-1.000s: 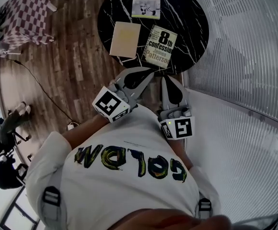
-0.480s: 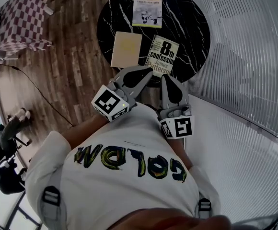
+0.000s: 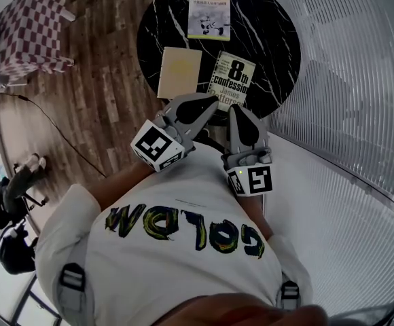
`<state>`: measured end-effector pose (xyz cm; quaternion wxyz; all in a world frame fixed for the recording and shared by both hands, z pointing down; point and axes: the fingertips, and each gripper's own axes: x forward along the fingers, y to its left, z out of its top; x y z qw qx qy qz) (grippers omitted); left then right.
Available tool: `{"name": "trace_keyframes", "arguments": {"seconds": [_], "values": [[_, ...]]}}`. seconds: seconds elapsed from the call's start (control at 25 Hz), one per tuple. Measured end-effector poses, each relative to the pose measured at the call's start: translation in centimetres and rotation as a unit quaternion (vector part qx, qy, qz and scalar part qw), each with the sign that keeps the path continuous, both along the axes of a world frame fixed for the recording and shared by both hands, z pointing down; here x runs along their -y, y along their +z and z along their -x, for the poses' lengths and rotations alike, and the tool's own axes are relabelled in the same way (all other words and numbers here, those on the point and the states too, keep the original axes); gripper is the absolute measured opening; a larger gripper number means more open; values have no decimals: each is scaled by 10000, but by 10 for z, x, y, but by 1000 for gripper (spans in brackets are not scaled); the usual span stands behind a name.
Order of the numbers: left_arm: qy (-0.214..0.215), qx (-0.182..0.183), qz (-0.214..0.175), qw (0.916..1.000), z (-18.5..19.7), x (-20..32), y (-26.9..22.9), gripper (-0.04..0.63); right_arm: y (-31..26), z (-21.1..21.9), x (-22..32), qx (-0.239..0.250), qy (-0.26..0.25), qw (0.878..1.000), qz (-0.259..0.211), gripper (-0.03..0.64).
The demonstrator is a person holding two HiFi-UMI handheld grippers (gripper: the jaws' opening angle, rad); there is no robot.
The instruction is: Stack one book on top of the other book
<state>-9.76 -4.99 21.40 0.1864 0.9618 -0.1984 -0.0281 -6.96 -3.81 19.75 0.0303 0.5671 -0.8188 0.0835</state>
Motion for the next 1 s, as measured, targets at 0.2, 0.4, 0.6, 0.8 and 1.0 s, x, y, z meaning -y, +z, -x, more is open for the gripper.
{"name": "trace_keyframes", "arguments": {"seconds": [0.2,0.4,0.6,0.8,1.0], "values": [[-51,88,-25,9999,-6,-1,1,2,0,-8,-1,9,-48,10000,-12,3],[-106,83,-32,9999,-22,-2,-3,2,-1,-22,-2,4,-123,9999,-22,3],[-137,96,-66,9998,-34,-6,-7,2,-6,-35,-5,-13,-158,9999,-32,3],[-137,131,-74,9998,-44,-9,-8,2,-7,-45,-8,-2,-160,9999,-40,3],[-137,184,4,9997,-50,-12,-3,2,-2,-55,-9,80,-95,9999,35,3]]}}
